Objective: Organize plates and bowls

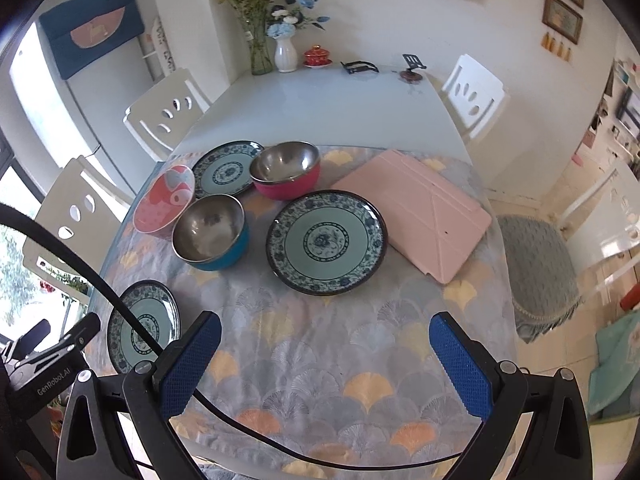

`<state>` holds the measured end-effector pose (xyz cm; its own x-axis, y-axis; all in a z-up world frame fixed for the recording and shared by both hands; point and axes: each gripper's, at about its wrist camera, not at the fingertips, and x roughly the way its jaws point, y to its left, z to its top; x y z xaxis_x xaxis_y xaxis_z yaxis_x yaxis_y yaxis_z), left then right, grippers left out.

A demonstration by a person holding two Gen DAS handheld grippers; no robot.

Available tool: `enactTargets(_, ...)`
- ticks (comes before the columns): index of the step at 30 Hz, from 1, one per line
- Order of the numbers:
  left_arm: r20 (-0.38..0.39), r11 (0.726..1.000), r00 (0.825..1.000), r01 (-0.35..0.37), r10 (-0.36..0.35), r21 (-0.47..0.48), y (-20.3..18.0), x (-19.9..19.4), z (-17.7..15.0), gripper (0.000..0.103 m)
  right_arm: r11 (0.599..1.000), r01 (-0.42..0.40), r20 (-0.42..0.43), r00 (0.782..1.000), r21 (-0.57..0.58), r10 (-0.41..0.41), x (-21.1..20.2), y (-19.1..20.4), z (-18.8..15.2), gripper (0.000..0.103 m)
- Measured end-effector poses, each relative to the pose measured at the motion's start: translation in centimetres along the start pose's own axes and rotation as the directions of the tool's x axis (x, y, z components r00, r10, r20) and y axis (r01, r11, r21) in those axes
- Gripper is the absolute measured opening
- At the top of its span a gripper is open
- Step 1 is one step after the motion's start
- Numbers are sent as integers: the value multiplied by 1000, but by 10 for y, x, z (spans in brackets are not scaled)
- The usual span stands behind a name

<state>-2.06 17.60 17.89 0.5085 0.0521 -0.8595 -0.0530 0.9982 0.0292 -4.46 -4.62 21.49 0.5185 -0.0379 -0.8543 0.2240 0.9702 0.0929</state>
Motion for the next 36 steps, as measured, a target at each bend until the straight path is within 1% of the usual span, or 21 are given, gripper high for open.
enactTargets(3,0,1000,1000,7,-7,4,-1,0,0,102,1000,4,-3,1000,5,-4,1,0,1,103)
enactTargets(9,-12,1000,1000,18,-18,-22,6,3,0,102,1000,3,-13,1000,-6,-3,6,5,0,103)
enactTargets(12,-13,997,998,56,-57,-50,13,2,-1,102,1000,2,-14,1000,-15,-2,9,11,1,103)
enactTargets(14,-1,996,998,63,-63,-65,17,0,0,102,1000,-3,-13,1000,-20,3,10,14,2,103)
enactTargets(21,1,998,1000,31,-31,-60,24,1,2,102,1000,-12,-19,1000,-18,12,15,21,7,103)
enactTargets(28,6,998,1000,-12,13,-54,33,1,3,101,999,-39,-22,999,-5,39,19,24,7,103)
enactTargets(36,-24,997,998,-54,53,-52,50,14,1,101,998,-67,-49,997,-3,67,33,31,6,103)
